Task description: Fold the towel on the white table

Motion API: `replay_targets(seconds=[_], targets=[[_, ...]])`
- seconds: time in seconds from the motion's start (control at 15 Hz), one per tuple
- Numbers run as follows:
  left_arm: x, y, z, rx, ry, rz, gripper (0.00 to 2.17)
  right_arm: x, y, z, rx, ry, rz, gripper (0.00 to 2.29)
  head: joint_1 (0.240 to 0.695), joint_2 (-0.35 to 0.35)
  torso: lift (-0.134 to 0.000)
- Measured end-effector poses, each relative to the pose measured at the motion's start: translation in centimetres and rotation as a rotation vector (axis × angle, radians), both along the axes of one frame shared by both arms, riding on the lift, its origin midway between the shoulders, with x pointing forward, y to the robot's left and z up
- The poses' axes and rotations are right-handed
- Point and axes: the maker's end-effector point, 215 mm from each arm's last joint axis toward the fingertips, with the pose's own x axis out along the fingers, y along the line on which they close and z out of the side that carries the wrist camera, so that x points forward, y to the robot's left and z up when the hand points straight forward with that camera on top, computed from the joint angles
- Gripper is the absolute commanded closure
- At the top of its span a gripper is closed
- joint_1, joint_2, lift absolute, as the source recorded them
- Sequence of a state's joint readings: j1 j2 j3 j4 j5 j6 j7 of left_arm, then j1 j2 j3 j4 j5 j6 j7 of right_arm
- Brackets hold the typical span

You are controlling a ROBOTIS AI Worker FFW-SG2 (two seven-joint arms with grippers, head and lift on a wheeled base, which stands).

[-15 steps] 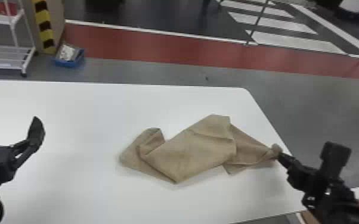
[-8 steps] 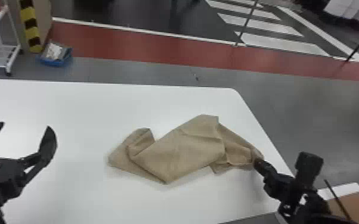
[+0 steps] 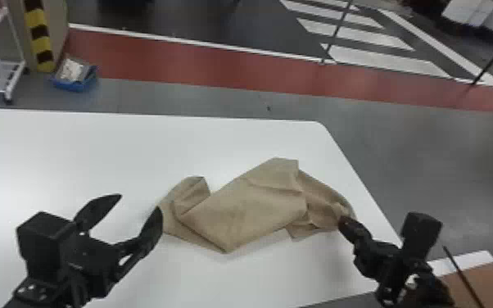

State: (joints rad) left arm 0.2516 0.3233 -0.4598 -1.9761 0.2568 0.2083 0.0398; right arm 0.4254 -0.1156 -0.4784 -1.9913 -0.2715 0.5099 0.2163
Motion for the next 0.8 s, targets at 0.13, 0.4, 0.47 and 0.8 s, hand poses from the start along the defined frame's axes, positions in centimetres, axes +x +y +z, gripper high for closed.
replay_targets(seconds=[0.13,0.4,0.47,0.8], targets=[[-1.3,-3.0,-1.7,0.012,0.053,-0.084,0.35,0.0,0.6,-0.1,0.005,-0.001,0.007,1.77,0.695,-0.350,-0.120],[-3.6,-7.0,-4.1,0.041,0.120,-0.180,0.35,0.0,1.0,-0.3,0.007,-0.007,0.013,1.77,0.695,-0.350,-0.120],[-4.2,-7.9,-4.5,0.047,0.128,-0.200,0.35,0.1,1.0,-0.3,0.007,-0.010,0.013,1.77,0.695,-0.350,-0.120],[-5.8,-13.5,-6.0,0.101,0.101,-0.253,0.35,0.3,1.7,-0.5,0.023,-0.028,0.028,1.77,0.695,-0.350,-0.120]])
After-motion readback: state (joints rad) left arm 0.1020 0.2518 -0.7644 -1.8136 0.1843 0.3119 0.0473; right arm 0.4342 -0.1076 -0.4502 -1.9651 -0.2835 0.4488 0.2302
